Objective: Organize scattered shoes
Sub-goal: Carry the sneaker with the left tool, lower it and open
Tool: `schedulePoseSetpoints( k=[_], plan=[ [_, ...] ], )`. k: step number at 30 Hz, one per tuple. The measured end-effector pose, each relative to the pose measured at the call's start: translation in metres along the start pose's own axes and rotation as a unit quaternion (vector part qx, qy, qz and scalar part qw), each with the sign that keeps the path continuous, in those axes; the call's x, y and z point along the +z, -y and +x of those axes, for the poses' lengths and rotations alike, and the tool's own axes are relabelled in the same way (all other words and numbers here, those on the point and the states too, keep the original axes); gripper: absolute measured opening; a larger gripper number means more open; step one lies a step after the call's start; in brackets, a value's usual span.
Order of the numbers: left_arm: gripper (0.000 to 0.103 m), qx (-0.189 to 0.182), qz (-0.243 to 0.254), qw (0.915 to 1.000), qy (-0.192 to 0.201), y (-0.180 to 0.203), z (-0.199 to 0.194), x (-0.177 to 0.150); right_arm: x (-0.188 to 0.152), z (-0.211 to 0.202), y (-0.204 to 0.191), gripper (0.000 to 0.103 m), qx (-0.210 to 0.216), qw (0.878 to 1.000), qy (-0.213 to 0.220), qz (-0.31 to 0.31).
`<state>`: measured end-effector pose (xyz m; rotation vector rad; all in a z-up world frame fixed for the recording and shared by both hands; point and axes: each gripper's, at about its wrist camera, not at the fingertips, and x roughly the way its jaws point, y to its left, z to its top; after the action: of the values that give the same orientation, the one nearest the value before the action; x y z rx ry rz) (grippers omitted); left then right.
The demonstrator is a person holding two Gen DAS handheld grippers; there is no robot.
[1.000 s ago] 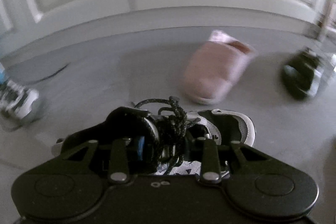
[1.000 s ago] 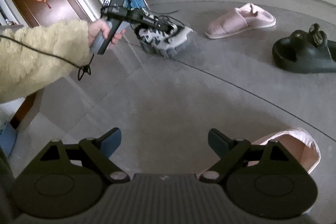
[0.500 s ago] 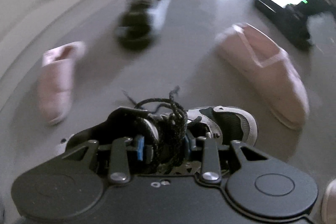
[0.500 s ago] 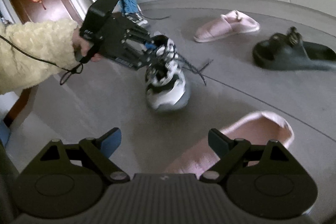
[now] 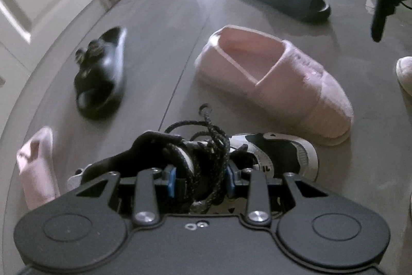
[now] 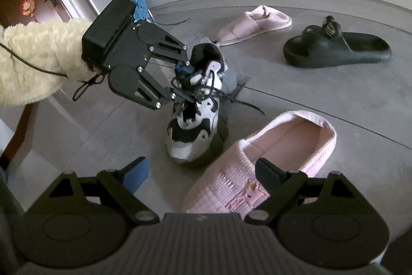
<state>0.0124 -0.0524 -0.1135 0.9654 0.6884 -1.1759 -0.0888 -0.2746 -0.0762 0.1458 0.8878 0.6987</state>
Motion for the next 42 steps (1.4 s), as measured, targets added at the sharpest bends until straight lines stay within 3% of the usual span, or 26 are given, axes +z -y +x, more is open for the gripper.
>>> schedulePoseSetpoints(
  k=[7, 12, 14, 15, 16, 19, 22, 28, 32, 36, 38, 40, 42],
  plan=[
    [0.035, -0.007, -0.006, 0.9999, -0.011, 0.001, -0.009, -0.002, -0.001, 0.002, -0.006, 0.092, 0.005, 1.000, -0.005, -0.009],
    [0.035, -0.005, 0.012, 0.9983, -0.056, -0.002, -0.018, -0.016, 0.006, 0.004, -0.010, 0.092, 0.018, 1.000, 0.001, -0.022],
    [0.041, 0.001, 0.012, 0.9969, -0.077, -0.003, -0.020, -0.021, 0.008, 0.007, -0.009, 0.092, 0.020, 1.000, 0.002, -0.024],
    [0.050, 0.006, 0.009, 0.9961, -0.087, -0.004, -0.020, -0.022, 0.009, 0.008, -0.009, 0.092, 0.022, 0.999, 0.001, -0.023],
    [0.060, 0.013, 0.000, 0.9953, -0.096, -0.005, -0.021, -0.021, 0.009, 0.009, -0.009, 0.092, 0.023, 0.999, 0.001, -0.023],
    [0.066, 0.033, -0.037, 0.9918, -0.118, -0.009, -0.024, -0.019, 0.009, 0.012, -0.009, 0.092, 0.032, 0.999, 0.000, -0.022],
    [0.067, 0.026, -0.132, 0.9859, -0.100, -0.023, -0.035, -0.022, 0.010, 0.015, -0.011, 0.092, 0.043, 0.999, 0.000, -0.025],
    [0.067, 0.015, -0.297, 0.9526, -0.066, -0.048, -0.059, -0.027, 0.011, 0.020, -0.012, 0.092, 0.065, 0.997, 0.001, -0.042],
    [0.068, 0.077, -0.344, 0.9329, -0.071, -0.051, -0.073, -0.023, 0.013, 0.019, -0.009, 0.092, 0.075, 0.996, 0.016, -0.037],
    [0.069, 0.144, -0.386, 0.9064, -0.093, -0.057, -0.075, -0.019, 0.024, 0.025, -0.008, 0.092, 0.067, 0.997, 0.033, -0.008],
    [0.069, 0.172, -0.416, 0.8862, -0.109, -0.063, -0.081, -0.019, 0.036, 0.028, -0.012, 0.092, 0.031, 0.999, 0.036, 0.004],
    [0.069, 0.193, -0.452, 0.8623, -0.121, -0.070, -0.095, -0.026, 0.054, 0.031, -0.022, 0.092, -0.020, 0.999, 0.030, 0.005],
    [0.069, 0.210, -0.489, 0.8364, -0.130, -0.076, -0.111, -0.038, 0.076, 0.037, -0.032, 0.092, -0.045, 0.998, 0.035, 0.005]
  ],
)
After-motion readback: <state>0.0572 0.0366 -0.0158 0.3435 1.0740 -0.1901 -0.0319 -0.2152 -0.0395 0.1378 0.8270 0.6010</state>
